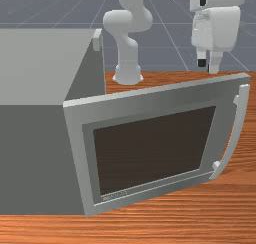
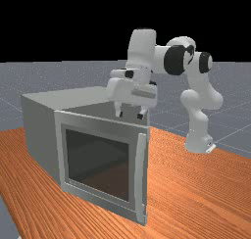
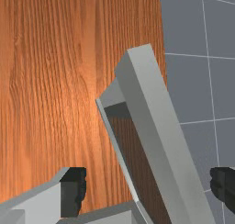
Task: Close the microwave
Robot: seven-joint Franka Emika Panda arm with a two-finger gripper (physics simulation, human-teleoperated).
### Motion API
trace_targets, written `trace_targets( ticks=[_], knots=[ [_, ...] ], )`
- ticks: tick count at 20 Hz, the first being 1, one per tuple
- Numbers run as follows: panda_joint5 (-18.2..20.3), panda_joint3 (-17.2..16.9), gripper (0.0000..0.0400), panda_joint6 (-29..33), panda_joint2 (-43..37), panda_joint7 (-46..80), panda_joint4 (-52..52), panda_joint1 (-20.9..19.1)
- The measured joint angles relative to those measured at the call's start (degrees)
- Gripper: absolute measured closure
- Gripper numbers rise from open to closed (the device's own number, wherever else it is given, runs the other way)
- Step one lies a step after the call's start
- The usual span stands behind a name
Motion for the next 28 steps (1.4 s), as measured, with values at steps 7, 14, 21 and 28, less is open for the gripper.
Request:
trace_targets(
  ticks=[7, 14, 21, 28],
  knots=[
    [-0.4, -0.4, 0.0, -1.7, 6.9, -0.3, 7.4, 0.1],
    [4.2, 1.6, 0.0, 7.0, -1.3, -1.9, -10.1, -2.3],
    [3.5, 0.5, 0.0, 18.4, -30.8, -6.6, -50.7, -3.1],
    [2.1, 5.4, 0.0, 18.8, -49.0, 11.5, -68.1, -2.7]
  ],
)
